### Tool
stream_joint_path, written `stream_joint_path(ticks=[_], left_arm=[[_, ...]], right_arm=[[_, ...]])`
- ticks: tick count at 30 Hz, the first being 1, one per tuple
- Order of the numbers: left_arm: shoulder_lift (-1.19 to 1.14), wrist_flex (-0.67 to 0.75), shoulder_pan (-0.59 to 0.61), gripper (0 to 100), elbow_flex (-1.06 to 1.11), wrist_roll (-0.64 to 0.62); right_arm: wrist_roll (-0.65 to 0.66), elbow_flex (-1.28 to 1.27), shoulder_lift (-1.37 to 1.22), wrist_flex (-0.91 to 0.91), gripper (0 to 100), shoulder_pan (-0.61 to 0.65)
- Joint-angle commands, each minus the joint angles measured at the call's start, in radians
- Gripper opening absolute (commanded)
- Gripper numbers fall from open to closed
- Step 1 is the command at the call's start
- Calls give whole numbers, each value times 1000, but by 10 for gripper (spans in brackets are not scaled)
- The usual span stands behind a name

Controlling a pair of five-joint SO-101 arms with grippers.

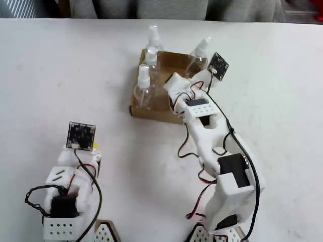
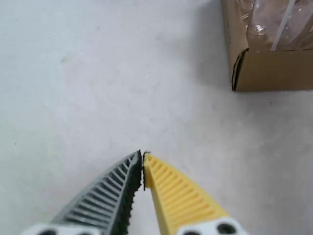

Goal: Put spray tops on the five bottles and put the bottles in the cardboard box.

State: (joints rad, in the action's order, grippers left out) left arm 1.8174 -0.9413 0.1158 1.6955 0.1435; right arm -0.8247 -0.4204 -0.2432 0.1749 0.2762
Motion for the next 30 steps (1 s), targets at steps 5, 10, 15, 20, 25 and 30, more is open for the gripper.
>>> stream_joint_path(ticks=[5,10,15,20,25,30], left_arm=[[13,0,-10,24,-3,11],[13,0,-10,24,-3,11],[13,0,-10,24,-3,11],[13,0,-10,24,-3,11],[13,0,-10,24,-3,11],[13,0,-10,24,-3,11]], right_arm=[[-8,81,-35,-21,238,-10],[-8,100,-58,-19,15,-19],[-8,95,-58,-15,63,-36],[-8,94,-58,-15,52,-59],[-6,94,-56,-13,53,-71],[-6,68,-8,-4,53,-71]])
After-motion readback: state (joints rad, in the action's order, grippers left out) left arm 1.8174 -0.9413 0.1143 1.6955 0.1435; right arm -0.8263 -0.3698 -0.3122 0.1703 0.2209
